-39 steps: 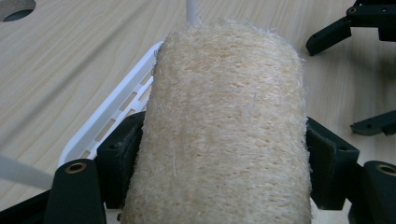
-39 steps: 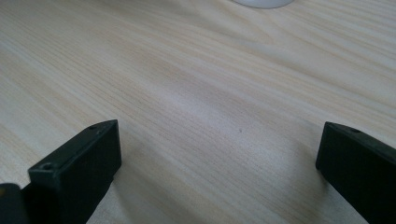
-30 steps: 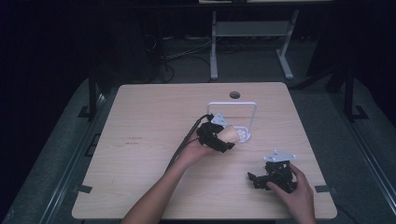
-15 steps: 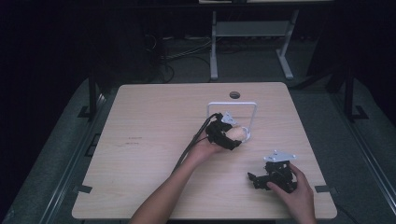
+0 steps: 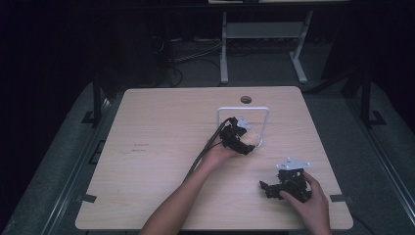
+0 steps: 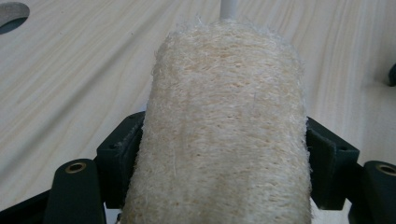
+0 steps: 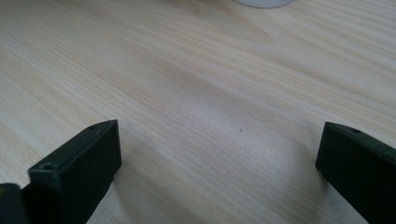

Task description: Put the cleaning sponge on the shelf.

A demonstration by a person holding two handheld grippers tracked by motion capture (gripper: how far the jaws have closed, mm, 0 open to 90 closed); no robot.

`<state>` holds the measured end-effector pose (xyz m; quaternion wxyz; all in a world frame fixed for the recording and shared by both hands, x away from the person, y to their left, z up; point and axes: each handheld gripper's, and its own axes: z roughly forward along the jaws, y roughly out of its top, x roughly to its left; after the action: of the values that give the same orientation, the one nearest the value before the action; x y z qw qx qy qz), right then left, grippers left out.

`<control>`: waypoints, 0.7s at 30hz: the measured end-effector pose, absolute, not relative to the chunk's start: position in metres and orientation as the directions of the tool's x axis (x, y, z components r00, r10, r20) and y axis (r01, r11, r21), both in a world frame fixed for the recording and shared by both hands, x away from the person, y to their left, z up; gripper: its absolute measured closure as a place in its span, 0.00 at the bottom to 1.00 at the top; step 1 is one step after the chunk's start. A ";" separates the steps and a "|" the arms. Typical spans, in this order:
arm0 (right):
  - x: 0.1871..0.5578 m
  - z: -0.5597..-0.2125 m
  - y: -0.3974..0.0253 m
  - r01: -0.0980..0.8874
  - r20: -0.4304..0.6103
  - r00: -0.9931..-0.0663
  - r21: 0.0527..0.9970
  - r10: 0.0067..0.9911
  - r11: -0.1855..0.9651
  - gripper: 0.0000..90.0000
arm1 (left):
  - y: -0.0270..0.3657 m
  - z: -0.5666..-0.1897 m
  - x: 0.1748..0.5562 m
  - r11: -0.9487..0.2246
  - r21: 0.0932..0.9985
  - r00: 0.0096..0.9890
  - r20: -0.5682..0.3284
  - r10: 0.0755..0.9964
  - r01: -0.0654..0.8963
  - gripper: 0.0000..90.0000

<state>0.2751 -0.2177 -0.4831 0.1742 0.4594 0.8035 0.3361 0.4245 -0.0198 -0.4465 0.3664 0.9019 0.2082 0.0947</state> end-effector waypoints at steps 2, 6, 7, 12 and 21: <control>0.275 -0.483 -0.218 0.620 0.028 -0.518 0.700 0.855 0.353 0.00 | -0.021 -0.446 0.426 -0.651 0.693 0.895 0.021 0.446 0.308 0.28; 0.275 -0.483 -0.218 0.619 0.027 -0.520 0.701 0.853 0.355 0.00 | -0.023 -0.447 0.429 -0.661 0.687 0.893 0.041 0.448 0.300 0.28; 0.275 -0.483 -0.218 0.619 0.027 -0.521 0.701 0.853 0.355 0.00 | -0.023 -0.448 0.430 -0.663 0.686 0.893 0.043 0.449 0.300 0.28; 0.275 -0.483 -0.218 0.619 0.028 -0.521 0.700 0.853 0.355 0.00 | -0.024 -0.453 0.431 -0.676 0.670 0.892 0.043 0.450 0.308 0.28; 0.275 -0.483 -0.218 0.620 0.025 -0.519 0.699 0.854 0.356 0.00 | -0.024 -0.457 0.434 -0.688 0.655 0.891 0.047 0.451 0.313 0.28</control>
<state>0.2749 -0.2179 -0.4830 0.1749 0.4580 0.8046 0.3351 0.4342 -0.0237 -0.4569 0.3352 0.9128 0.2093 0.1027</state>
